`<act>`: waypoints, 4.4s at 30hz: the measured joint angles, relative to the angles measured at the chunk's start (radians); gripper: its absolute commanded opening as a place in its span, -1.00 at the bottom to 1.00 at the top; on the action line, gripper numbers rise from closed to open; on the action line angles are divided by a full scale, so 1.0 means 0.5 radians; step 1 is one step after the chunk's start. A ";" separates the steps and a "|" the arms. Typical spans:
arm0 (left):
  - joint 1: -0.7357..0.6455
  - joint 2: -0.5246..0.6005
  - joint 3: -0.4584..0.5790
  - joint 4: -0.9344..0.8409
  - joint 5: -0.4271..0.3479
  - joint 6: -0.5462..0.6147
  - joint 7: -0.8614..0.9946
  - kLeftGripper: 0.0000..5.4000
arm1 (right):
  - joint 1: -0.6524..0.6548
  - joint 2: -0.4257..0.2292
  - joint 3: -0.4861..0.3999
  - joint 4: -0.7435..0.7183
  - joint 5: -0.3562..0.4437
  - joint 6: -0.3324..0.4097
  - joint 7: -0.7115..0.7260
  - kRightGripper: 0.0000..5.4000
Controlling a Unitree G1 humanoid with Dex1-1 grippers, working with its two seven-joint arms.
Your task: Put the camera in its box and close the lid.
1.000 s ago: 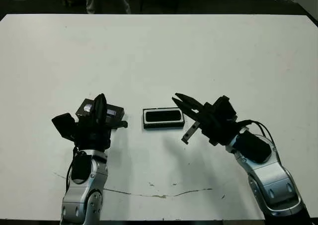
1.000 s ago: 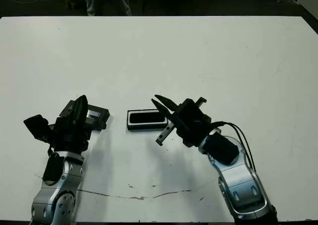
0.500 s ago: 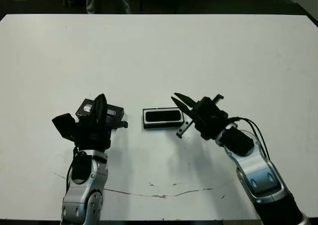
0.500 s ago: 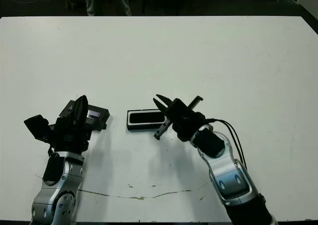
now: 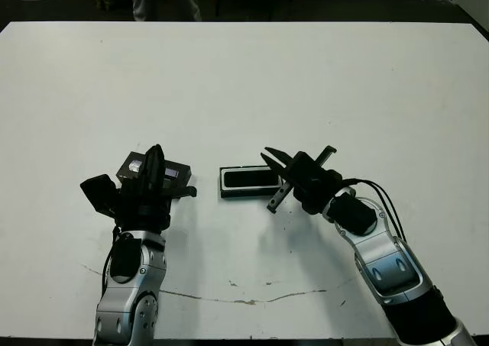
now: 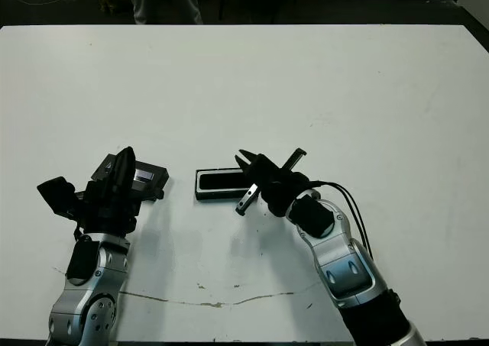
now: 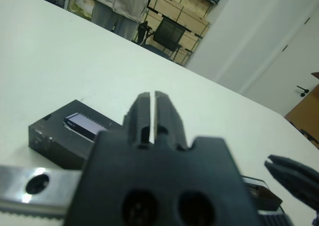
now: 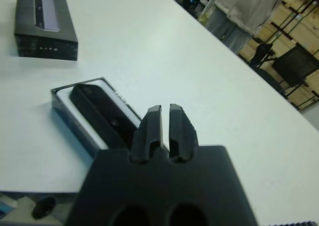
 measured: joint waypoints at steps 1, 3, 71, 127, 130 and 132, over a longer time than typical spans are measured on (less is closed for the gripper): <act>0.000 0.000 -0.001 0.000 0.000 0.000 0.000 -1.00 | 0.015 0.000 0.016 -0.008 -0.006 0.018 0.001 -0.99; 0.000 0.000 -0.001 0.000 0.000 0.000 0.000 -1.00 | 0.041 -0.002 0.033 -0.018 -0.031 0.038 0.002 -0.99; 0.022 0.001 0.015 -0.021 -0.005 -0.004 -0.014 -1.00 | 0.719 0.538 -0.853 -0.041 0.707 -0.635 -0.647 -0.99; -0.527 1.984 0.331 -0.094 0.347 0.194 -1.402 -1.00 | 0.752 0.524 -0.784 0.008 0.669 -0.684 -0.686 -0.99; -0.784 2.099 0.130 0.155 0.423 0.139 -1.679 -1.00 | 0.756 0.523 -0.788 0.012 0.677 -0.685 -0.684 -0.99; -0.962 2.113 0.010 0.338 0.461 0.107 -1.835 -1.00 | 0.758 0.523 -0.786 0.015 0.679 -0.686 -0.683 -0.99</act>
